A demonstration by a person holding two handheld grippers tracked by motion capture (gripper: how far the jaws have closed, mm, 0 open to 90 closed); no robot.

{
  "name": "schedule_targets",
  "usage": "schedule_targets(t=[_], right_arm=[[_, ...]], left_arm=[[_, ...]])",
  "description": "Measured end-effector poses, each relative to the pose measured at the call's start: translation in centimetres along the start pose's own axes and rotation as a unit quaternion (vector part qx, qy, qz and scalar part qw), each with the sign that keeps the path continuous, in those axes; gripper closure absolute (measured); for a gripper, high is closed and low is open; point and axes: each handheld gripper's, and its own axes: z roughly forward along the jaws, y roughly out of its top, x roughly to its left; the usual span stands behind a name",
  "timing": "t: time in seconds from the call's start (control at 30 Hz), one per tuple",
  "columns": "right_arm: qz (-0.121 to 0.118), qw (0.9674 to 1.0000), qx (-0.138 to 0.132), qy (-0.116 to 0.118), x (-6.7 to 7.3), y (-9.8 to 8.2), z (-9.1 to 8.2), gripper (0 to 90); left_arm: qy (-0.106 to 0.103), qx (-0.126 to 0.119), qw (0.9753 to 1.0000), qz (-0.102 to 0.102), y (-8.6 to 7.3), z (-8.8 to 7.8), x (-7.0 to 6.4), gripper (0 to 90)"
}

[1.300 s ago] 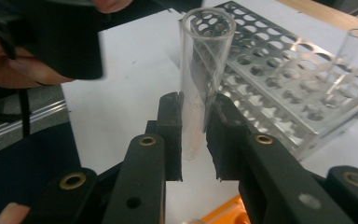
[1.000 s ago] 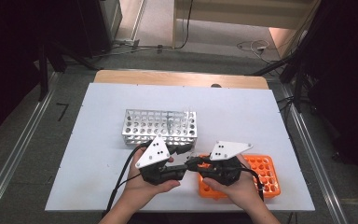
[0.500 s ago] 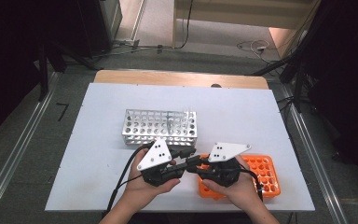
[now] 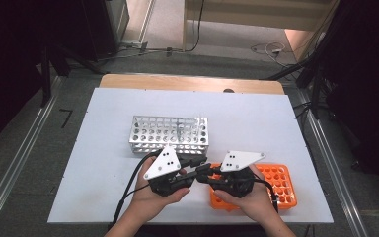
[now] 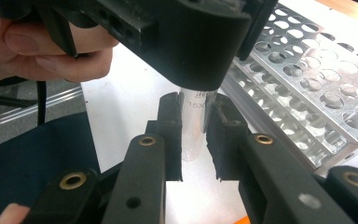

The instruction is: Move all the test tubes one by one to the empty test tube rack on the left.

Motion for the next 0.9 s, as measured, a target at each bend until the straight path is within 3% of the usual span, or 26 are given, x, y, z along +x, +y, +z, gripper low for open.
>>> schedule_targets(t=[0.37,0.53,0.63,0.9], right_arm=[[0.0,1.0,-0.003,0.001,0.0,-0.1,0.0,73.2],[0.001,1.0,-0.004,0.002,0.0,-0.1,0.2,66.2],[0.0,1.0,-0.006,0.004,0.0,-0.1,0.2,57.7],[0.019,0.9994,-0.027,-0.005,-0.3,-0.1,-0.5,19.5]], left_arm=[[0.001,-0.002,1.0,-0.004,0.0,-0.1,0.1,75.7],[0.0,-0.007,0.9999,-0.008,0.1,-0.2,0.2,75.9],[0.002,-0.005,1.0,-0.007,0.2,-0.2,0.3,75.9],[0.014,-0.012,0.9997,-0.017,0.5,-0.5,1.2,75.9]])
